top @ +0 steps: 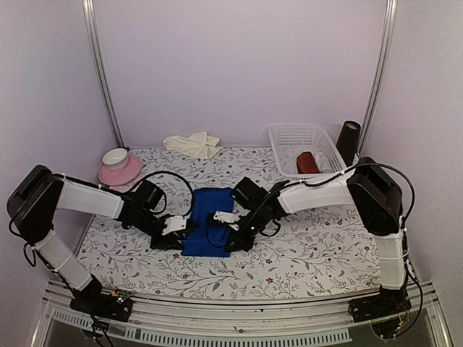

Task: Roll the towels
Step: Roll the towel at the center of the board.

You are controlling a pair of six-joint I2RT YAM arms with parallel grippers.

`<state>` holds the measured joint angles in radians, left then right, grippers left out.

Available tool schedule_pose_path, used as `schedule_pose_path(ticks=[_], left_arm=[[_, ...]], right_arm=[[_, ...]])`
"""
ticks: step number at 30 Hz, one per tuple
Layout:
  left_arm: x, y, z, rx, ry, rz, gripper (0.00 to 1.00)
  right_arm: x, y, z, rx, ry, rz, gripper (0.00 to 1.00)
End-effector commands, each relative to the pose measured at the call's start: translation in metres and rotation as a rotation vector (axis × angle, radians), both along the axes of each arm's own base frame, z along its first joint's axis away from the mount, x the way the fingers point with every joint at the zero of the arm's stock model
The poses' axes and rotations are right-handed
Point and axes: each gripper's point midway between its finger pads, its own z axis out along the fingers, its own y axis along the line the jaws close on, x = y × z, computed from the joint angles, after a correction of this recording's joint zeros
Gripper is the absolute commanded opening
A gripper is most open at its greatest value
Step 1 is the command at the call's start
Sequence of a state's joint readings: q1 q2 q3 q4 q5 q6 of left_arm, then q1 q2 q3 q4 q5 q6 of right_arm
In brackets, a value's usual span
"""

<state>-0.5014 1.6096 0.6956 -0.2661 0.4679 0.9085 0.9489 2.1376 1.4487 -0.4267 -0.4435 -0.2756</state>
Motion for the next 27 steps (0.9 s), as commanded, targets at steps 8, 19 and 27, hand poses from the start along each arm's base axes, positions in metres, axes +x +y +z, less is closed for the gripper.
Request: schedule_pose_path(ticks=[8,19,27], left_arm=[[0.013,0.012,0.026,-0.029,-0.24,0.025,0.63],[-0.032,0.011,0.039,-0.071,-0.636,-0.228,0.64],[-0.042,-0.001,0.029,-0.036,-0.642,-0.291,0.49]], right_arm=[[0.0,-0.014,-0.027,-0.086,0.081,-0.031,0.03],[0.007,-0.018,-0.032,-0.091,0.133,-0.071,0.03],[0.008,-0.02,-0.033,-0.095,0.139,-0.079,0.03]])
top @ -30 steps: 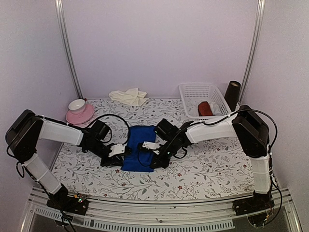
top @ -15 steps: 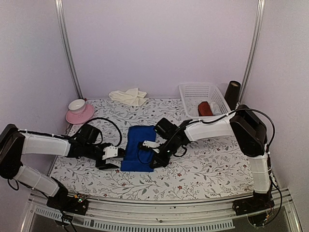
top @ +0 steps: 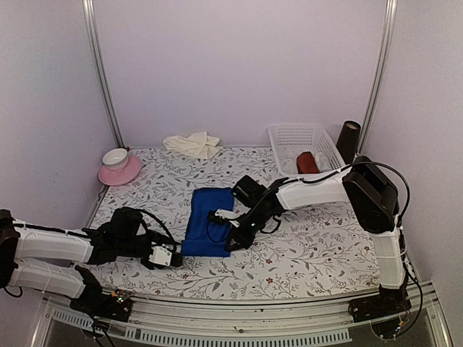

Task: Roll the towels
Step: Roll the towel at the center of the board.

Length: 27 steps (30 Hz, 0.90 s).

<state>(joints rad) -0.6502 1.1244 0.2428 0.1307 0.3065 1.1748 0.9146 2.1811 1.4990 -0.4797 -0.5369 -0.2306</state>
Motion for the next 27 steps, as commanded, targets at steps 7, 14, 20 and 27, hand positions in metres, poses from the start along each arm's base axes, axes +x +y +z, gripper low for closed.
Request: schedule_pose_path(ticks=[7,14,20,27], left_arm=[[0.005,-0.01,-0.021,0.103,-0.064,-0.018,0.49],[0.006,-0.011,-0.03,0.12,-0.071,0.002,0.48],[0.007,-0.006,-0.038,0.14,-0.069,0.021,0.33],[0.011,-0.004,-0.04,0.136,-0.069,0.062,0.18]], right_arm=[[0.005,-0.019,-0.034,-0.109,0.022,-0.042,0.03],[0.005,-0.02,-0.036,-0.113,0.023,-0.043,0.03],[0.006,-0.02,-0.036,-0.113,0.021,-0.041,0.03],[0.007,-0.019,-0.036,-0.111,0.016,-0.04,0.03]])
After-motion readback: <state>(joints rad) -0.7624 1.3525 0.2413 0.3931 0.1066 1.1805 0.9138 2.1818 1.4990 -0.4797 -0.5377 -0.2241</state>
